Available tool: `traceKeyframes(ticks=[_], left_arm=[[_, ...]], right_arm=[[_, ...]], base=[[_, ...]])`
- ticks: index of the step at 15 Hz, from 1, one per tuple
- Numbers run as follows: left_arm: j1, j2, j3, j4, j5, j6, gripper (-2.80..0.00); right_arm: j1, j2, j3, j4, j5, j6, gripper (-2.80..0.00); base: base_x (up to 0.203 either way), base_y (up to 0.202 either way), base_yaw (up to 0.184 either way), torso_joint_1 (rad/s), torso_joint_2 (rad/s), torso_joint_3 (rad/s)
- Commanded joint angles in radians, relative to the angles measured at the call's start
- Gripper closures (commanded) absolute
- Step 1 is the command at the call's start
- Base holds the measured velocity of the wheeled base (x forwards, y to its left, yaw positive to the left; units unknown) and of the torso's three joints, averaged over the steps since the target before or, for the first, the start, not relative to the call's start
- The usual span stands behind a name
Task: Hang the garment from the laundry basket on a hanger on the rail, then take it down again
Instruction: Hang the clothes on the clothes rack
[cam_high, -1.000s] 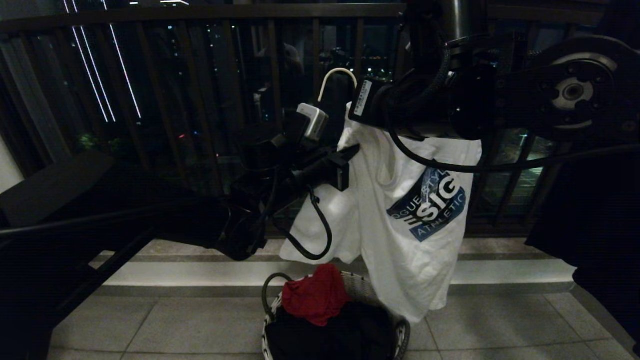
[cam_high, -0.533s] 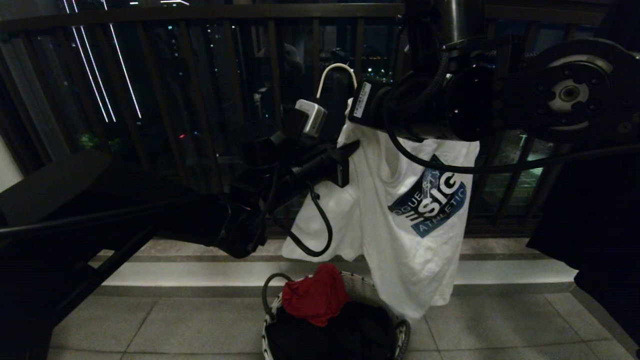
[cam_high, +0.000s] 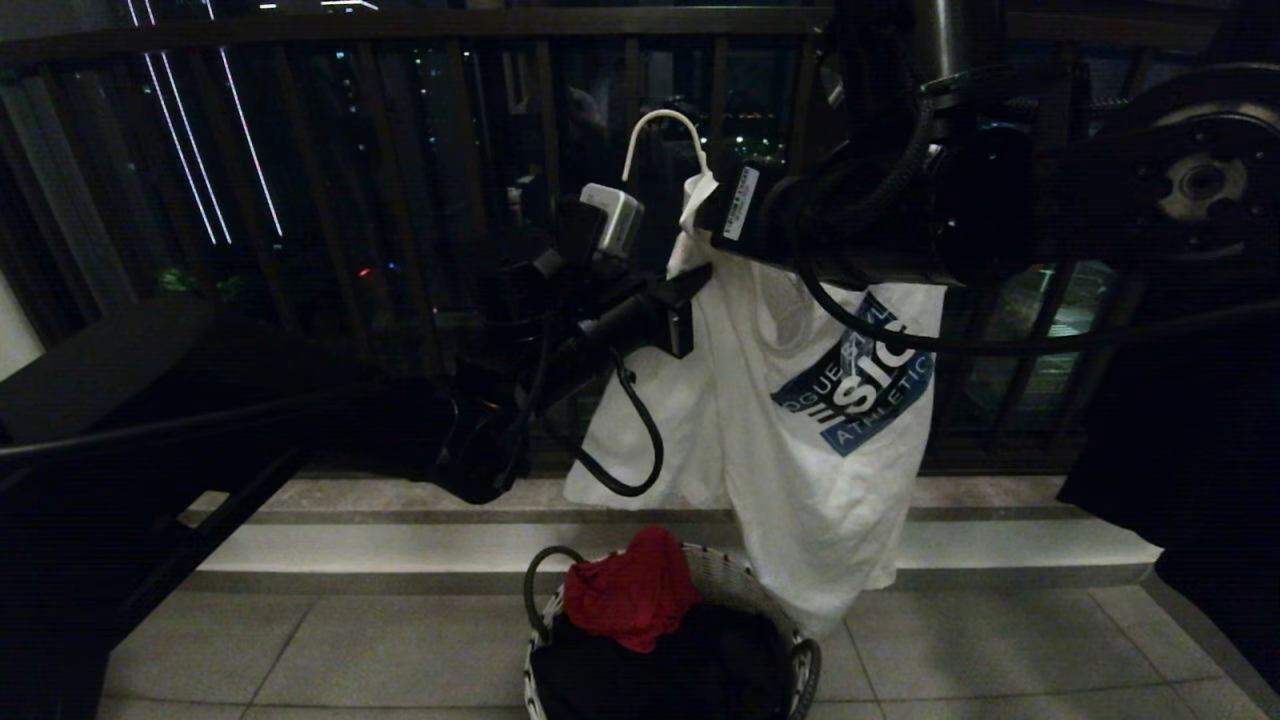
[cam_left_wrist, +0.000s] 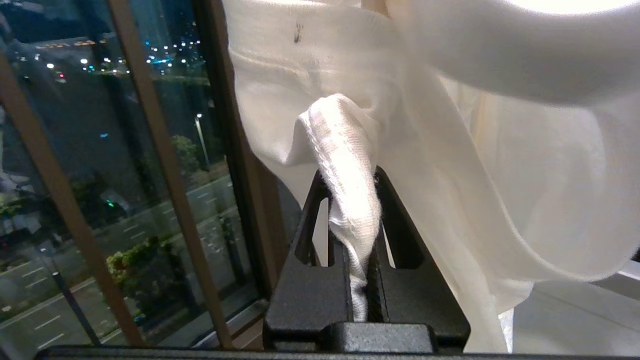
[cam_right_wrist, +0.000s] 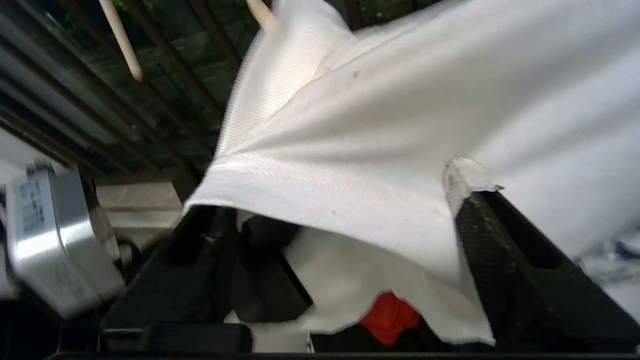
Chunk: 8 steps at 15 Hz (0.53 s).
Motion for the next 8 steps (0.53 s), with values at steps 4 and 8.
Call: traceKeyframes(ticks=[4,8], left_arm=[[0.005,-0.003,-0.003,-0.006,-0.001,-0.002,0.0],[0.006,-0.005,-0.007,-0.006,-0.001,-0.003,0.0]], right_arm=[[0.044,-0.102,0.129,0.004,-0.002,0.003,-2.8],[0.052,-0.136,0.177,0.002,-0.003,0.003,-2.8]], base=[[0.0,0.0,0.0,0.0,0.0,0.0],[0.0,0.0,0.0,0.0,0.0,0.0]])
